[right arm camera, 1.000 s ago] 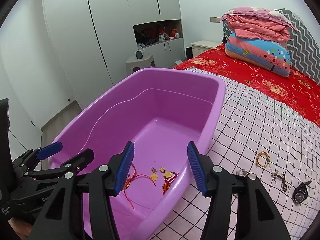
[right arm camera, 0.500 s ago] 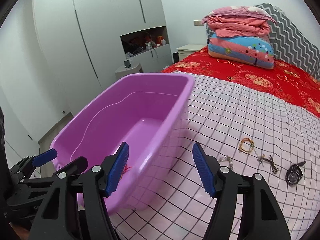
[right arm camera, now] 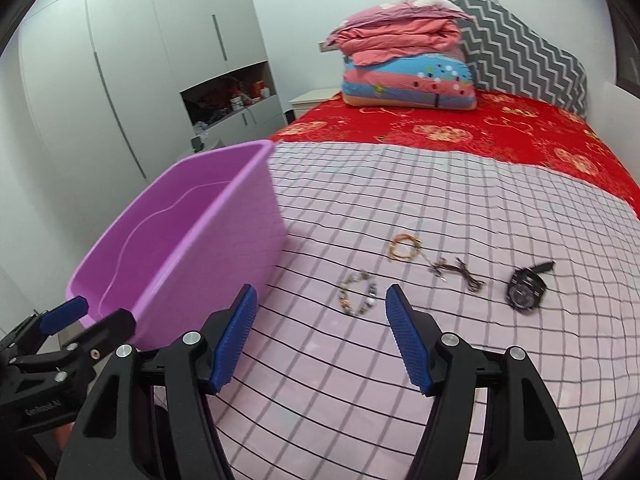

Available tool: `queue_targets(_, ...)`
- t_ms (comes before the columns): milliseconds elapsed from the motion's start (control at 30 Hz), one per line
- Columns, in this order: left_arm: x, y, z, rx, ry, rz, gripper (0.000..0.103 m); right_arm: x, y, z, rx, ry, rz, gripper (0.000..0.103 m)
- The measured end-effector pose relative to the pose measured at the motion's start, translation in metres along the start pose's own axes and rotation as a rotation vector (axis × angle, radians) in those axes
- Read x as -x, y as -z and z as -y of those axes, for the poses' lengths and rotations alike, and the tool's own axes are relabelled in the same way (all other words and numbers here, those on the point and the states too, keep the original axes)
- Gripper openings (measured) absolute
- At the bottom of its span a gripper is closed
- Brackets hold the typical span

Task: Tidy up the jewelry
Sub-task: 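Move both open tools back toward the remaining jewelry on the bed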

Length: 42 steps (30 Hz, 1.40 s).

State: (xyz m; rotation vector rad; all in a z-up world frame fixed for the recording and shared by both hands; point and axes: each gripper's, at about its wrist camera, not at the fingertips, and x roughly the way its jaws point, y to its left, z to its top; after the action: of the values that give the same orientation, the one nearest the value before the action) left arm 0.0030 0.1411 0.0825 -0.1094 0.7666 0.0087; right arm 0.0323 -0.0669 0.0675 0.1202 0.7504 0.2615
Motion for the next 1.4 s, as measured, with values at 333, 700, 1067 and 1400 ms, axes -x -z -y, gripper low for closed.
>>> queue_targets(333,-0.013,0.021,0.051,-0.045,0.111,-0.056,0.097,0.027,0.034,0.070,-0.096,0.108,-0.002,0.064)
queue_targets(700,-0.052,0.045,0.084,-0.079,0.144,-0.138,0.097,0.016,0.069,0.108,-0.159,0.158,-0.053,0.064)
queue_targets(1067,-0.122,0.045,0.094,-0.124,0.102,-0.165,0.097,-0.027,0.097,0.129,-0.200,0.202,-0.116,0.064)
queue_targets(1400,-0.194,0.035,0.099,-0.216,0.123,-0.180,0.097,-0.074,0.115,0.129,-0.275,0.282,-0.142,0.064)
